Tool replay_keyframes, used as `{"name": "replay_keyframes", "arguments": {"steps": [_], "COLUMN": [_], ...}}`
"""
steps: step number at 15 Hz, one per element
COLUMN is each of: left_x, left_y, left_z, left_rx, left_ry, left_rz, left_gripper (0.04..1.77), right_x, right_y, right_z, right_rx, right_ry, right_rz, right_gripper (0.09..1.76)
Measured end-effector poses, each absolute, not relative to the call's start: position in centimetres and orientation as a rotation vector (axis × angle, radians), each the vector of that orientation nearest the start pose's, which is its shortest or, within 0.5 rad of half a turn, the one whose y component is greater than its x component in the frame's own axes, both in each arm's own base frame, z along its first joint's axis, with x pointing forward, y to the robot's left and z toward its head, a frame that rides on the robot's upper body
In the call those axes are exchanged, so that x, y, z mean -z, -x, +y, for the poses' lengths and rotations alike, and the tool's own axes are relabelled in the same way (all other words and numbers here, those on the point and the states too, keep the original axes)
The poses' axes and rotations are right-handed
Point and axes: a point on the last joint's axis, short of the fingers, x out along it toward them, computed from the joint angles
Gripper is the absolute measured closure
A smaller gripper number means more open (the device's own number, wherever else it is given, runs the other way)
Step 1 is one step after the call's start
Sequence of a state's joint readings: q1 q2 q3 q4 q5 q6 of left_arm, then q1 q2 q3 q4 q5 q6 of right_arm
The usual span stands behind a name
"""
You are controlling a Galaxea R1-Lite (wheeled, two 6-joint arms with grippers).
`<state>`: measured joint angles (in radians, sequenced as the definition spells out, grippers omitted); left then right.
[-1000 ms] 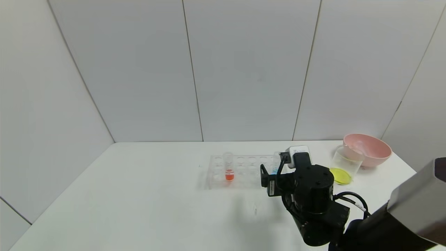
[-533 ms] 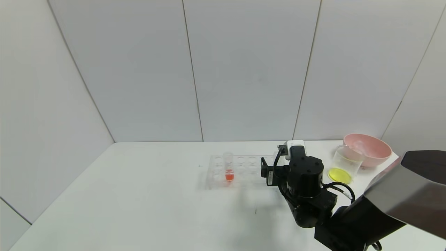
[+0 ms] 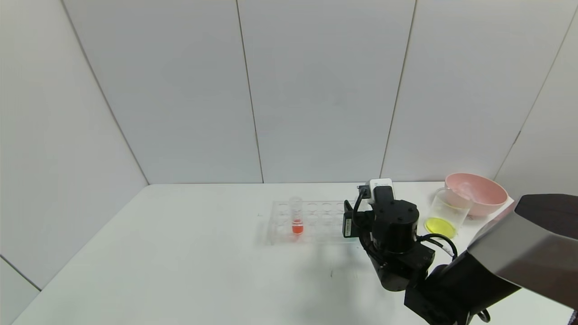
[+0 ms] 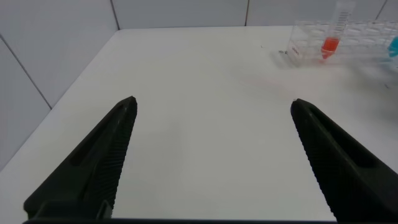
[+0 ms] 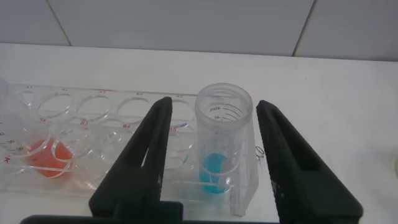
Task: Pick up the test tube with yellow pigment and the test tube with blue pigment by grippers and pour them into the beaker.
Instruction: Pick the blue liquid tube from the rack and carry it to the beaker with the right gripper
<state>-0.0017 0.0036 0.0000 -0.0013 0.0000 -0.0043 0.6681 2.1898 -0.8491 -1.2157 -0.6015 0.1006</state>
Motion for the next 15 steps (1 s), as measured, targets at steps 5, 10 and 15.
{"name": "replay_keyframes", "arguments": {"steps": [5,10,15], "left_x": [-7.6,-7.6,-7.6], "left_y": [2.3,2.3,2.3], "left_z": [0.0,0.0,0.0], "left_rx": [0.001,0.002,0.002], "left_ry": [0.004,0.004,0.004], "left_rz": [0.002,0.002,0.002], "left_gripper": [0.05,0.05,0.05], "right_x": [-7.7,-7.6,-8.7], "right_y": [-31.0,-31.0,-30.9], "right_z": [22.9,22.9,22.8], "right_rx": [-0.061,-0.06,-0.064], "right_ry": [-0.023,-0.022,0.0], "right_rz": [0.108,0.11,0.087], "right_gripper": [1.35,1.35,1.35]}}
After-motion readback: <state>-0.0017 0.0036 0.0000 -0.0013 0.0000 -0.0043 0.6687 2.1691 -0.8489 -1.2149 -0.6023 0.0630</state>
